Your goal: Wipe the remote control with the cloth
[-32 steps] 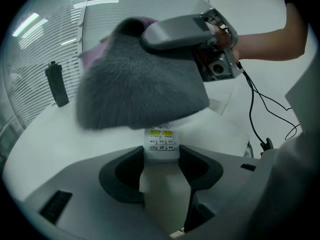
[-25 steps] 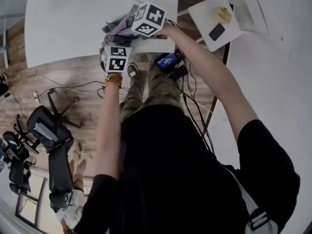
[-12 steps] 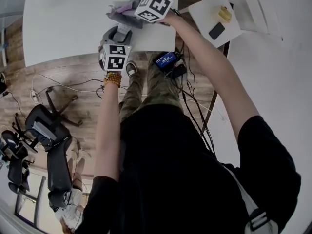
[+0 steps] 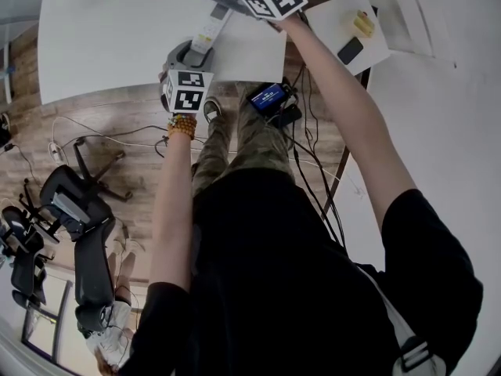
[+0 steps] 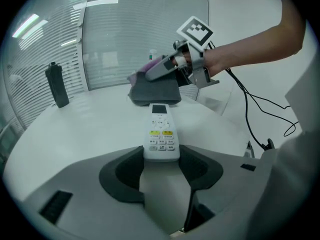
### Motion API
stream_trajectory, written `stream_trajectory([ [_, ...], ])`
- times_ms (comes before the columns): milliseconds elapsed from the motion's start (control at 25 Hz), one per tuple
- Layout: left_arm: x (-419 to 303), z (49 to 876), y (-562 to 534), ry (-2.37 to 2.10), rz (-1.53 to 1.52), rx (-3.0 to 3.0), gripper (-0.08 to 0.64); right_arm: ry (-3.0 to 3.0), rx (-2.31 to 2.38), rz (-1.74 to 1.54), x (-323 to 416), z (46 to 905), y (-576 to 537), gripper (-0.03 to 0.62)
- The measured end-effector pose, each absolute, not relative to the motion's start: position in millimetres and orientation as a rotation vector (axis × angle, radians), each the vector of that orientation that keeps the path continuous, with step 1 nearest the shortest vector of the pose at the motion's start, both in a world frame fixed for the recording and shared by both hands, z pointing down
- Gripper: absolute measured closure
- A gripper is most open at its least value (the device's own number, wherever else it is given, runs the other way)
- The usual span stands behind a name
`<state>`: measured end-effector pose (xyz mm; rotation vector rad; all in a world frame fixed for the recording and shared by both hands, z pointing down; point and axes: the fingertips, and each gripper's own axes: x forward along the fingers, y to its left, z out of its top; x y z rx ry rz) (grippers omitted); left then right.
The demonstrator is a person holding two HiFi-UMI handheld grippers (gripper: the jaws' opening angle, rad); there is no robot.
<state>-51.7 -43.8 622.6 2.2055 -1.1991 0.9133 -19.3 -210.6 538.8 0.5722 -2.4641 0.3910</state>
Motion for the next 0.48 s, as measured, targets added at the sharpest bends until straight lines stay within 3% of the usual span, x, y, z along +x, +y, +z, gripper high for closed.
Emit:
stream_trajectory([
  [320, -50.8, 622.2, -41.6, -1.193, 0.913, 2.203, 0.331, -2.564, -0.199, 0.73, -83.6, 514.8, -66.0, 0.537],
  [480, -48.8, 620.6, -41.8, -1.186, 0.915, 2.206, 0.331, -2.457, -0.127, 0.677, -85.0, 557.3, -60.2, 0.537],
])
